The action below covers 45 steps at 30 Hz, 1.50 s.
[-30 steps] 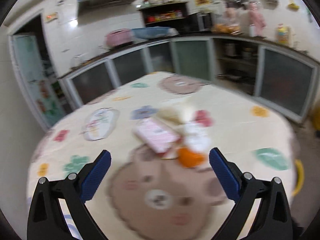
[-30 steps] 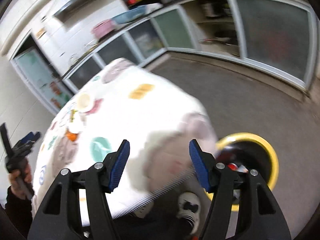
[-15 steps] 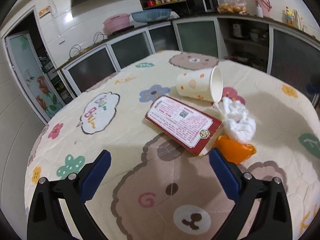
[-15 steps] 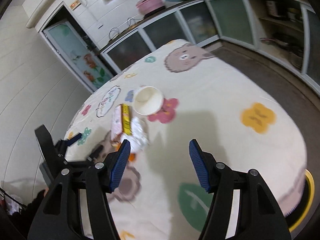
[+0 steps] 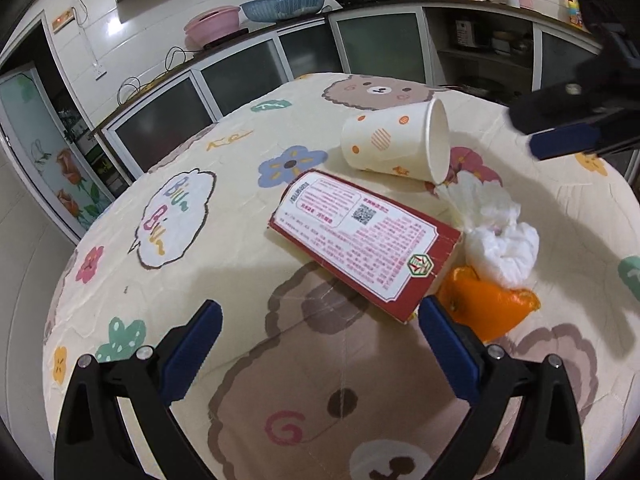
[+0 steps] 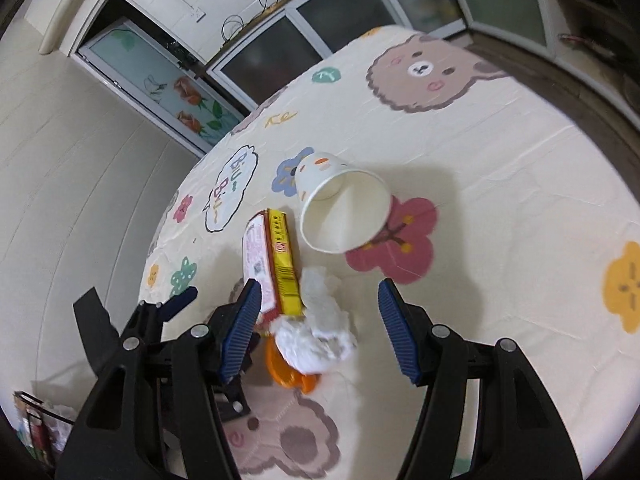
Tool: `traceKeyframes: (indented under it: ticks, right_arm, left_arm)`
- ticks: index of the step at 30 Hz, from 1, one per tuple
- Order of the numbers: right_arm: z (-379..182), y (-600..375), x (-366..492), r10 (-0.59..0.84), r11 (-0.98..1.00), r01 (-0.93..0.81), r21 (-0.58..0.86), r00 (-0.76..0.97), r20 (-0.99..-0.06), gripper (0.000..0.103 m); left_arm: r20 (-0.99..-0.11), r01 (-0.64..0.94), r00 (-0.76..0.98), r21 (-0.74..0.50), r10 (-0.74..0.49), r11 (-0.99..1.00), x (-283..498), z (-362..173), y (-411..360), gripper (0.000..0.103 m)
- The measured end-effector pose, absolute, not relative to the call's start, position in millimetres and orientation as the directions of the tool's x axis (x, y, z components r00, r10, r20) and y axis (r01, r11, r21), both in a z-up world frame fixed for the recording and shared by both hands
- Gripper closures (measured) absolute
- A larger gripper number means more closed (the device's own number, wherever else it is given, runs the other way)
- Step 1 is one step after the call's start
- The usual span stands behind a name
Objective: Collect trash
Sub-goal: 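Grasp the red-and-white box with the left gripper while the right grasps the white paper cup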
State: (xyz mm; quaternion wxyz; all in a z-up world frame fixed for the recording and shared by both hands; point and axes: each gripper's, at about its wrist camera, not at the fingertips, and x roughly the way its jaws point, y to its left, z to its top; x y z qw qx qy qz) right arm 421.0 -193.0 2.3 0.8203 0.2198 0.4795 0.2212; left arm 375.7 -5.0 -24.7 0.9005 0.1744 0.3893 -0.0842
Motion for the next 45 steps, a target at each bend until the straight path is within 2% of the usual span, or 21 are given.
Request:
traceKeyframes:
  ticks: [12, 14, 15, 17, 19, 20, 22, 24, 25, 27, 31, 45]
  right_arm:
    - [-15.9, -177.8, 476.5, 0.603, 0.777, -0.098, 0.622, 0.402, -0.689, 0.045]
    - [-20.6, -174.8, 483.3, 0.607, 0.774, -0.093, 0.627, 0.391, -0.692, 0.046]
    - [-22.4, -173.4, 486.1, 0.608, 0.774, -0.092, 0.627, 0.387, -0.693, 0.05]
    - [-24.2, -169.6, 490.5, 0.6, 0.783, -0.095, 0.615, 0.378, -0.705, 0.065]
    - [-23.5, -166.4, 492.0, 0.588, 0.794, -0.098, 0.601, 0.379, -0.715, 0.079]
    - [-23.1, -164.5, 493.0, 0.595, 0.79, -0.108, 0.603, 0.372, -0.713, 0.083]
    - [-20.3, -161.7, 492.2, 0.595, 0.792, -0.126, 0.598, 0.376, -0.71, 0.096]
    - [-16.1, -158.9, 490.4, 0.585, 0.801, -0.146, 0.58, 0.392, -0.71, 0.1]
    - [-14.0, -157.9, 489.0, 0.577, 0.808, -0.152, 0.57, 0.402, -0.711, 0.101]
    - [-11.8, -157.4, 487.7, 0.582, 0.804, -0.158, 0.573, 0.404, -0.706, 0.101]
    - [-4.2, -160.4, 483.3, 0.597, 0.792, -0.173, 0.585, 0.419, -0.684, 0.101]
    - [35.9, -197.4, 413.7, 0.576, 0.795, -0.162, 0.584, 0.506, -0.642, 0.101]
  left_arm:
    - [-0.741, 0.28, 0.671, 0.295, 0.034, 0.914, 405.5, -31.4, -24.6, 0.008]
    - [-0.754, 0.271, 0.655, 0.282, 0.038, 0.92, 415.2, -34.8, -22.8, 0.008]
    - [-0.763, 0.27, 0.646, 0.263, 0.029, 0.926, 418.2, -35.3, -21.1, 0.009]
    - [-0.774, 0.268, 0.634, 0.225, 0.004, 0.937, 422.5, -34.6, -17.8, 0.019]
    - [-0.778, 0.275, 0.629, 0.224, 0.001, 0.935, 423.4, -34.6, -17.7, 0.043]
    - [-0.778, 0.275, 0.628, 0.227, 0.004, 0.934, 423.5, -34.5, -17.5, 0.049]
    - [-0.788, 0.283, 0.615, 0.215, -0.005, 0.935, 424.5, -34.9, -16.6, 0.067]
    - [-0.791, 0.283, 0.612, 0.208, -0.01, 0.936, 425.5, -34.7, -15.5, 0.076]
    - [-0.789, 0.282, 0.614, 0.21, -0.008, 0.936, 425.6, -34.0, -15.0, 0.083]
    - [-0.782, 0.272, 0.623, 0.212, -0.004, 0.939, 425.5, -31.6, -12.3, 0.089]
    - [-0.761, 0.271, 0.648, 0.2, -0.025, 0.941, 419.0, -19.1, -6.3, 0.097]
    - [-0.715, 0.273, 0.689, 0.098, -0.123, 0.957, 364.1, 16.7, 22.9, 0.101]
